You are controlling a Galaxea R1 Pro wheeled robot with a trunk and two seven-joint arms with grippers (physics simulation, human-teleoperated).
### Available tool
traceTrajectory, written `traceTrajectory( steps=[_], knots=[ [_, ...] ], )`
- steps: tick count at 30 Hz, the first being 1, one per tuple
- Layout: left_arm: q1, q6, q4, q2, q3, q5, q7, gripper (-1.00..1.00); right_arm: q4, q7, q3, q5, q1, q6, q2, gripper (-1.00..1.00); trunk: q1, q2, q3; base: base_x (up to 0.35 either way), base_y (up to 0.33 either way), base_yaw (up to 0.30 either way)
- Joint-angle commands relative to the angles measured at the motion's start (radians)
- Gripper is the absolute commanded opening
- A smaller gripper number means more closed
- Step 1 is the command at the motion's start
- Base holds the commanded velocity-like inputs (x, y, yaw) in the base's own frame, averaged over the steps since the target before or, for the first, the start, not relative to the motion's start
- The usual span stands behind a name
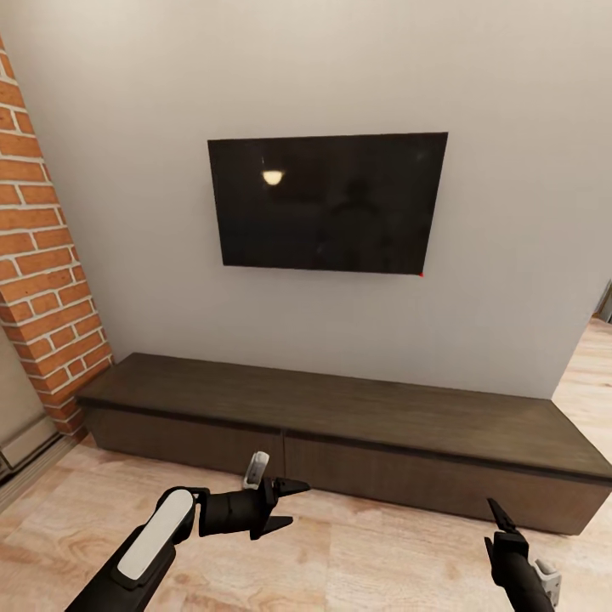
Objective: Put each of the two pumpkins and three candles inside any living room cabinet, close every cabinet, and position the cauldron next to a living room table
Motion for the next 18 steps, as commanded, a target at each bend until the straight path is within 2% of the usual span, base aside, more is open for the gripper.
traceTrajectory(
  steps=[1, 18],
  knots=[
    [-0.001, 0.001, 0.000, 0.001, -0.002, -0.003, -0.005, 1.00, 0.000, 0.004, -0.002, -0.011, -0.001, 0.009, 0.000, 1.00, 0.004, -0.008, -0.004, 0.000, 0.000, 0.000],
    [-0.001, 0.001, 0.000, 0.001, -0.002, -0.003, -0.005, 1.00, 0.003, 0.008, -0.002, -0.013, -0.001, 0.007, 0.000, 1.00, 0.069, -0.127, -0.057, 0.000, 0.000, 0.000]
  ],
)
